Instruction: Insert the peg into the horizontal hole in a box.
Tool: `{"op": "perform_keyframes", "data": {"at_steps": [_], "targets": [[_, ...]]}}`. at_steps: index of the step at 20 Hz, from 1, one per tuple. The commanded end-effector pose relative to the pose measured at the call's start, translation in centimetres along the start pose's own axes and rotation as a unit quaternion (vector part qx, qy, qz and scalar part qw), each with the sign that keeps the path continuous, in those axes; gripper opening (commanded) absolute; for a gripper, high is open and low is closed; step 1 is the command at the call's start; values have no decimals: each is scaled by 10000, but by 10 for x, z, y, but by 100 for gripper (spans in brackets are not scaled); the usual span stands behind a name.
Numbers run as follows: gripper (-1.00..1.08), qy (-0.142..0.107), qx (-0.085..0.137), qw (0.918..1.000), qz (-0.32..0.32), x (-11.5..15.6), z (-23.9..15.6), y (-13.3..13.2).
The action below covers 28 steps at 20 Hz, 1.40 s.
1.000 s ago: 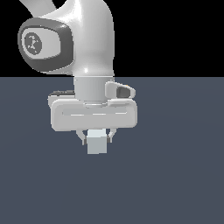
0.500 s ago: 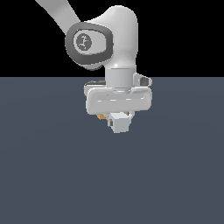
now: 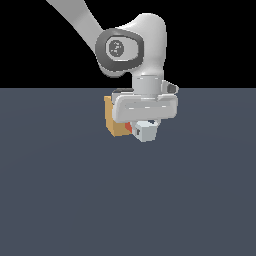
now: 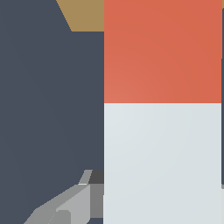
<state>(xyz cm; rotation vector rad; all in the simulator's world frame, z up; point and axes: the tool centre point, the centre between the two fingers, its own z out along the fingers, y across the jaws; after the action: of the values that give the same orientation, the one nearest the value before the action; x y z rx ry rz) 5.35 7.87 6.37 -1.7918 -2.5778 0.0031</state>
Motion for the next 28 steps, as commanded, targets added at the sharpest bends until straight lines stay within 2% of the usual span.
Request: {"op": "perform_keyframes", "data": {"at_steps": [1,21,25,28], "targets": [[-100,-5,-15,10000,-47,3,-3,6],[-100,-3,-10,9999,-116,9,-4,12],[-100,-3,-12,9999,-116,24,-4,11],[-100,-4,-18,9999,-117,46,-5,10]]}}
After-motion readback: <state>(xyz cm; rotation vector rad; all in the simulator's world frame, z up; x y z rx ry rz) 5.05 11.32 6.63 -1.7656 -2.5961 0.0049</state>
